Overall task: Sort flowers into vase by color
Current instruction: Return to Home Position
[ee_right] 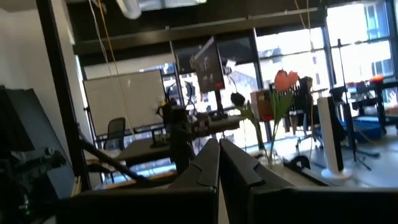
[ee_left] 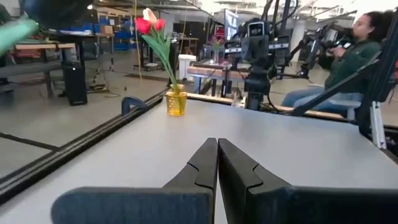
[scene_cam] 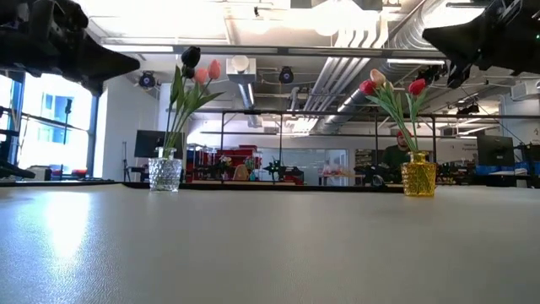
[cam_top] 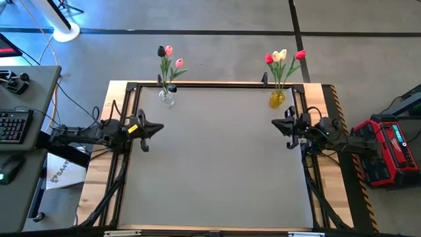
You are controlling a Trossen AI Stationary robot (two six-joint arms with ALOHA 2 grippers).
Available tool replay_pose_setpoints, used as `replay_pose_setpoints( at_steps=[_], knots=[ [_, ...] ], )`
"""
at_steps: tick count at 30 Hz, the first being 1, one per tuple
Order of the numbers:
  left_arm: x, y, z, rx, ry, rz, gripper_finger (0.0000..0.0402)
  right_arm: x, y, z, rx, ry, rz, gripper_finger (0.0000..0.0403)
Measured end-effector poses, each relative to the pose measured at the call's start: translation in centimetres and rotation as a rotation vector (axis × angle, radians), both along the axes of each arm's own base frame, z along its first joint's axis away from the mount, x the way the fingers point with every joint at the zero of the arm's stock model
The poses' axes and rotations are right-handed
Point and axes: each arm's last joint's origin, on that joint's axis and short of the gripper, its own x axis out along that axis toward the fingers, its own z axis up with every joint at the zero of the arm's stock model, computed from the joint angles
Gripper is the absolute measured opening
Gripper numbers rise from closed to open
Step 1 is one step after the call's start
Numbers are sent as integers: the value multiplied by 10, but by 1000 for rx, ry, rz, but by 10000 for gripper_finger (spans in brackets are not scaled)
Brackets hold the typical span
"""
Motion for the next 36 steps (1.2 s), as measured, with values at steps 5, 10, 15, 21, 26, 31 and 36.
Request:
replay_pose_setpoints(
  at_steps=[5,10,15,21,26,31,36],
  knots=[
    [-3,1,10,27,-4,39,0,-1,0,2,-7,-25,-1,0],
    [-7,2,18,78,34,70,0,0,0,1,-5,-11,-1,0],
    [-10,3,19,76,101,72,0,0,0,1,-34,-5,-10,0],
    [-2,0,-11,-23,151,-4,0,0,0,1,-71,0,-21,0],
    [3,-1,-15,-26,68,-43,0,0,0,1,-71,0,-21,0],
    [3,-1,-13,6,52,-40,0,0,0,1,-78,-3,-23,0],
    [3,-2,-17,14,79,-71,0,0,0,1,-118,3,-35,0]
  ],
)
